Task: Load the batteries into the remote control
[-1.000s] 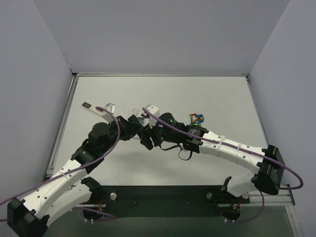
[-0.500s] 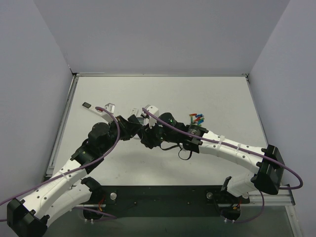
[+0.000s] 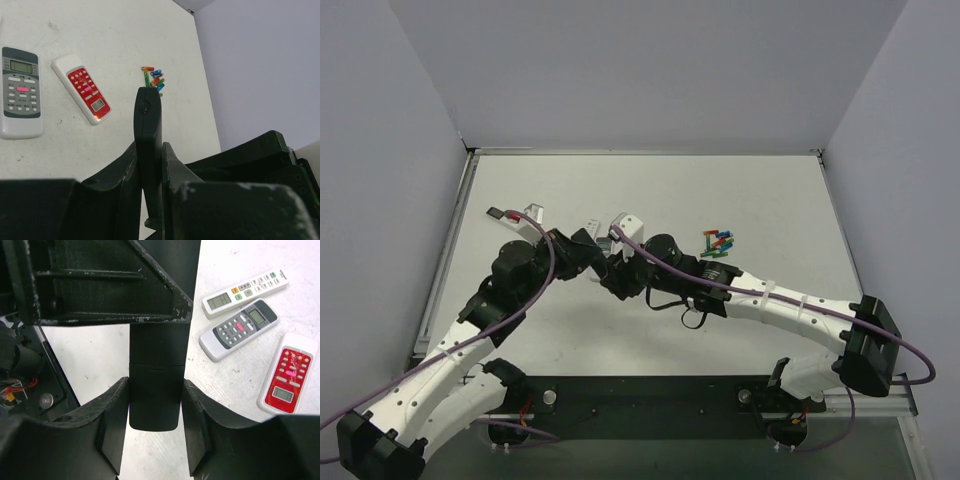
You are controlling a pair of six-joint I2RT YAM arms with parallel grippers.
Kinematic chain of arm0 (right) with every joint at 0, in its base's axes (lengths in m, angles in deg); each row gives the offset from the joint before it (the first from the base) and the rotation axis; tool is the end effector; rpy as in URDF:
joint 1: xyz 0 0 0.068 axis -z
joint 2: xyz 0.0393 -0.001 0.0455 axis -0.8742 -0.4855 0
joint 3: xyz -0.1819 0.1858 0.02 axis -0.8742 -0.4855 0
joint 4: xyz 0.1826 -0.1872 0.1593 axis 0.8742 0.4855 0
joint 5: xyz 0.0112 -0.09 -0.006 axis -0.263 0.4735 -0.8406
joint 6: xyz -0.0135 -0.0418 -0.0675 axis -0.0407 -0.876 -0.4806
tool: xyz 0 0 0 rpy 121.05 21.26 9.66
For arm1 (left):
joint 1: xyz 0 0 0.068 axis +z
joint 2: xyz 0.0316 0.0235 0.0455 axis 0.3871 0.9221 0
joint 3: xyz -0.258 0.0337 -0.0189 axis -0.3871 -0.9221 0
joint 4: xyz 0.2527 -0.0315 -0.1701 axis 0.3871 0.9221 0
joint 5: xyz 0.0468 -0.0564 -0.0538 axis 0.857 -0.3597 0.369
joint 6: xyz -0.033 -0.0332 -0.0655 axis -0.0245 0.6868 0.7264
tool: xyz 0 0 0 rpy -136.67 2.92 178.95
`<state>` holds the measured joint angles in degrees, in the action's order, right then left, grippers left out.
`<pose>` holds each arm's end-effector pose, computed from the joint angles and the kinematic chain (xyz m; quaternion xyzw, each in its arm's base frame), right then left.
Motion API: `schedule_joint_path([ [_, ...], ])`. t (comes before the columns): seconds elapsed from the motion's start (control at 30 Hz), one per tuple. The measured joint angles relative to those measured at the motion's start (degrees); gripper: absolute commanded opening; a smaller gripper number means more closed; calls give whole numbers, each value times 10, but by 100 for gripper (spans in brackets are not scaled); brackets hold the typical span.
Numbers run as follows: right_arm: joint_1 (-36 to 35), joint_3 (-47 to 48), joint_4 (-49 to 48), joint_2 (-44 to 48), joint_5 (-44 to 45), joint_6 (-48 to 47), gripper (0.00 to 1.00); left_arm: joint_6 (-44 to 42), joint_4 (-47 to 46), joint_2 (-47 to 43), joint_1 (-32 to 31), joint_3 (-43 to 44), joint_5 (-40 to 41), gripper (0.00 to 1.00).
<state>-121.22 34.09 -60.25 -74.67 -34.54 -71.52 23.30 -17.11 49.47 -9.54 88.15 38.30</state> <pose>0.1947 0.3581 0.2850 -0.3633 0.6933 0.3992 0.4775 0.2368 -0.1502 0.2812 -0.1286 0.7695 -0.4194 0.4641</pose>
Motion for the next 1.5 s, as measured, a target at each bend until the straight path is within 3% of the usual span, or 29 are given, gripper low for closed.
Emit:
schedule_joint_path([
  [0.13, -6, -20, -42, 9, 10, 0, 22, 27, 0, 0, 45, 0, -56, 0],
  [0.3, -26, -66, 45, 24, -2, -4, 22, 30, -51, -9, 115, 0, 19, 0],
  [0.5, -38, -86, 105, 24, -11, -4, 22, 16, -89, -32, 119, 0, 61, 0],
  [0.67, -35, -87, 114, 24, 9, 0, 24, -10, -92, -31, 130, 0, 51, 0],
  [1.0, 60, -122, 169, 17, 70, 72, 26, -56, -112, 23, 139, -1, -106, 0],
  [1.3, 77, -122, 194, -87, 82, 110, 31, -57, -155, 94, 139, -5, -240, 0],
  [1.4, 77, -118, 201, -114, 82, 117, 40, -68, -149, 99, 141, -5, -257, 0],
  [1.5, 77, -110, 202, -118, 79, 124, 56, -80, -147, 97, 142, -5, -261, 0],
])
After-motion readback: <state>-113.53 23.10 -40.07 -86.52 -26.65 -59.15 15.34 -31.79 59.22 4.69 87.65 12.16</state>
